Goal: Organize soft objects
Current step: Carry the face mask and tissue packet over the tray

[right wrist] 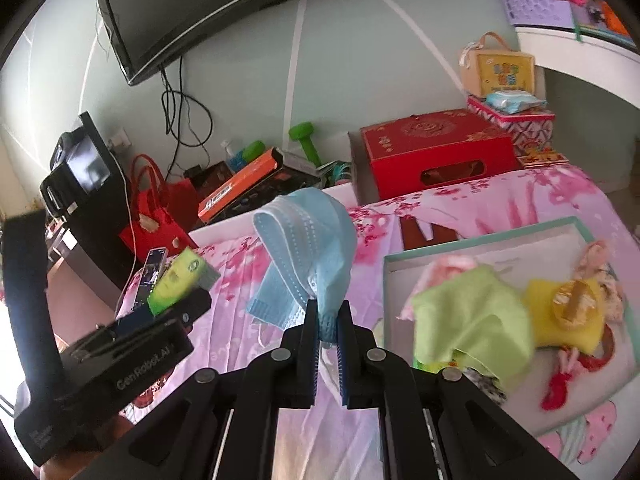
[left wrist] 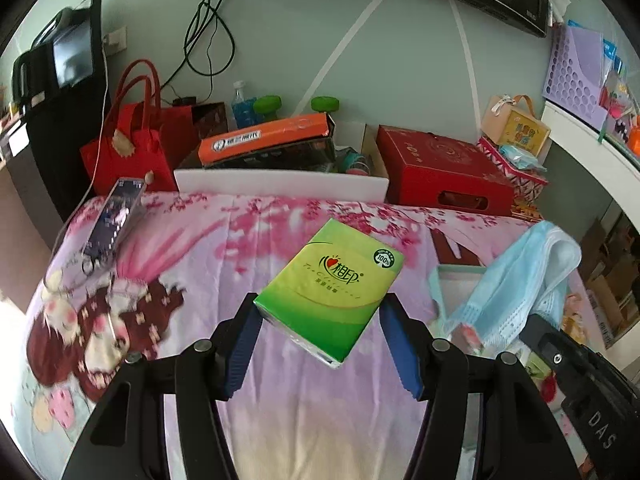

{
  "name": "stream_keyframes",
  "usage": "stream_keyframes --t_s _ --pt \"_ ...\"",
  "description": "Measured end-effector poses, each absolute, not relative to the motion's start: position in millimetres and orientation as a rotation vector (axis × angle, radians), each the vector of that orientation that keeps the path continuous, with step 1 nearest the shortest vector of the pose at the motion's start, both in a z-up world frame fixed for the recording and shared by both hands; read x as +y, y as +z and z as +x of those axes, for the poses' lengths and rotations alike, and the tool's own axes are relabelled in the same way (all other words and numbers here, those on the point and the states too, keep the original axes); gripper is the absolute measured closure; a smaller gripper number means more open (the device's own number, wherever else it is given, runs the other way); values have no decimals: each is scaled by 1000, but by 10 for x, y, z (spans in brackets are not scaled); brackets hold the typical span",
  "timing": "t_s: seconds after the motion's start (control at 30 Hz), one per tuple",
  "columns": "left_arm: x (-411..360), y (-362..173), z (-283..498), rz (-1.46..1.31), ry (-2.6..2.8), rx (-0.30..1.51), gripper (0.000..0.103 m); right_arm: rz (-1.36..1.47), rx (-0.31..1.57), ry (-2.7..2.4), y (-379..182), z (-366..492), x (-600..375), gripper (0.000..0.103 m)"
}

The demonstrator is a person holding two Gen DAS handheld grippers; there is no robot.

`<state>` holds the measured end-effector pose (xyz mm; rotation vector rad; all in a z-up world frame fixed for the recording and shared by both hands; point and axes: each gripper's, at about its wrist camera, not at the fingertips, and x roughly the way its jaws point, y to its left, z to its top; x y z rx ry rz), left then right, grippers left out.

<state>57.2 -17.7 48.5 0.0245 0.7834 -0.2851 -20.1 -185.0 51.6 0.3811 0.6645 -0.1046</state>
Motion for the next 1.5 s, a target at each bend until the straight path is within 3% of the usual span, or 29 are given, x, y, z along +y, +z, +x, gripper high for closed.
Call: stream_keyframes --t_s 0.97,1.33,1.5 --pt "-853 454 215 65 -501 791 41 445 466 -355 937 -911 -2656 95" --pt "-1365 191 41 165 -619 871 41 551 505 -536 786 -1206 -3236 95" --pt "-1527 -17 -6 208 -640 941 40 579 626 -570 581 -1134 -3355 94"
